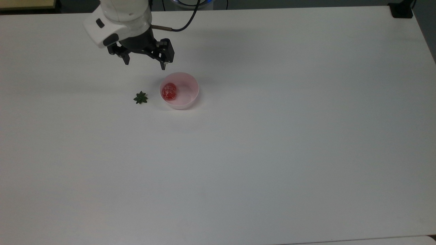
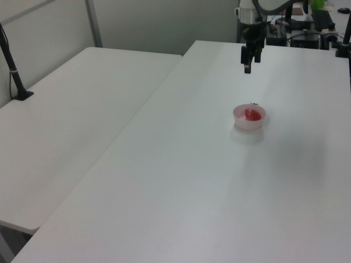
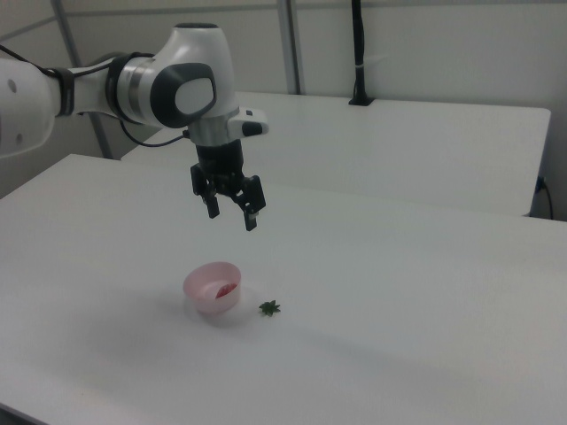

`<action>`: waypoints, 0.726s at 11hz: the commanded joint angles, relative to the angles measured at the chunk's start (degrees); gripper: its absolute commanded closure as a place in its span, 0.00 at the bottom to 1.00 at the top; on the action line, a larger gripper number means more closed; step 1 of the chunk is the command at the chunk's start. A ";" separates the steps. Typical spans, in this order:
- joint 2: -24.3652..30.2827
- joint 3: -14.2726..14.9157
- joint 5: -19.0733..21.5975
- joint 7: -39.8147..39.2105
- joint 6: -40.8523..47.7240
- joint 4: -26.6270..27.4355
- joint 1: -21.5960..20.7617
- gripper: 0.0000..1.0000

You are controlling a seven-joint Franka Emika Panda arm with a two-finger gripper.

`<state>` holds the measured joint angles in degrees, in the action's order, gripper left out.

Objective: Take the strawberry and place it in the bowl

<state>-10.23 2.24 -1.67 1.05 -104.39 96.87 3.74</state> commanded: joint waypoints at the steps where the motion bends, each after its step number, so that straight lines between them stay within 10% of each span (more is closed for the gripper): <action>1: 3.19 1.45 -1.57 0.62 5.22 -1.76 -0.40 0.00; 8: 9.18 2.86 -2.02 -0.44 10.09 -3.44 -1.54 0.00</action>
<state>-2.51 4.18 -2.87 1.09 -94.57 93.02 3.49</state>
